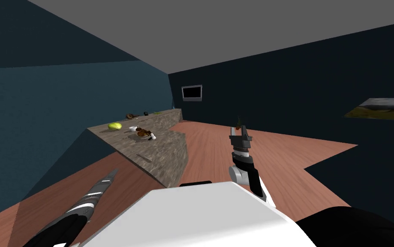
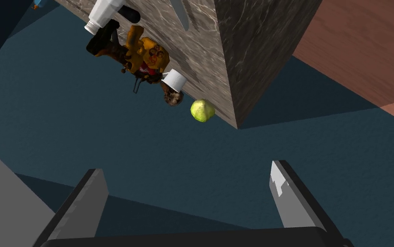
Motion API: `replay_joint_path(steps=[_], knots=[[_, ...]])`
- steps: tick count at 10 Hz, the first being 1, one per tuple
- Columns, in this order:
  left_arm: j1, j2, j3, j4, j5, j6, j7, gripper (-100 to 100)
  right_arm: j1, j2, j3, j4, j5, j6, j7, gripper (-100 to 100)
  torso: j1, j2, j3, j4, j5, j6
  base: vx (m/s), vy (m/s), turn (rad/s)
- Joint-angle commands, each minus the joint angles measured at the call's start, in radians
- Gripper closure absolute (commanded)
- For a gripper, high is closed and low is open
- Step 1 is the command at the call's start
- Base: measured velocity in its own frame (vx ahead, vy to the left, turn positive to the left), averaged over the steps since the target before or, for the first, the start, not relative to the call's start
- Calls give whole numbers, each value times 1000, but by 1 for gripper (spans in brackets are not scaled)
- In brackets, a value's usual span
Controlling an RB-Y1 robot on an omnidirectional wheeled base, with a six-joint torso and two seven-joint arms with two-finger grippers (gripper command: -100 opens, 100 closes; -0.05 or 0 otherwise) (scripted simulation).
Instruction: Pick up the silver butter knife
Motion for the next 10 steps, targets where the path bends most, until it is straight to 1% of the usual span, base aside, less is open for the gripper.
replay_joint_path(steps=[1, 2, 3, 4, 5, 6, 7, 8, 9, 10], knots=[[1, 4, 1, -9, 0, 50, 2, -100, 0, 0, 0, 0, 0, 0, 0, 0, 0, 0, 0, 0, 0, 0, 33, 3, 10], [24, 13, -1, 6, -5, 78, 10, -100, 0, 0, 0, 0, 0, 0, 0, 0, -1, 2, 1, 0, 0, 0, 63, -7, -310], [24, 13, -1, 6, -5, 100, 10, -100, 0, 0, 0, 0, 0, 0, 0, 0, -1, 1, 1, 0, 0, 1, 74, 1, -188], [24, 13, -1, 6, -5, 108, 10, -100, 0, 0, 0, 0, 0, 0, 0, 0, -1, 1, 1, 0, 0, 0, 37, 6, 24], [46, 23, -4, 21, -9, 144, 18, -100, 0, 0, 0, 0, 0, 0, 0, 0, -1, 3, 1, 1, 0, 0, 80, 2, -288], [46, 23, -4, 21, -9, 164, 18, -100, 0, 0, 0, 0, 0, 0, 0, 0, 0, 1, 1, 0, 0, 1, 79, 11, -187], [67, 33, -8, 36, -13, 200, 26, -100, 0, 0, 0, 0, 0, 0, 0, 0, 0, 1, 0, 0, 0, 0, 98, 2, -271], [67, 33, -8, 36, -13, 219, 26, -100, 0, 0, 0, 0, 0, 0, 0, 0, -1, -1, 0, 0, 0, 1, 85, 11, -148], [88, 44, -13, 51, -17, 260, 35, -100, 0, 0, 0, 0, 0, 0, 0, 0, -1, 0, 0, 0, 0, 0, 103, 15, -296], [88, 44, -13, 51, -17, 271, 35, -100, 0, 0, 0, 0, 0, 0, 0, 0, 0, -1, -1, 0, 0, 0, 88, 28, -134]])
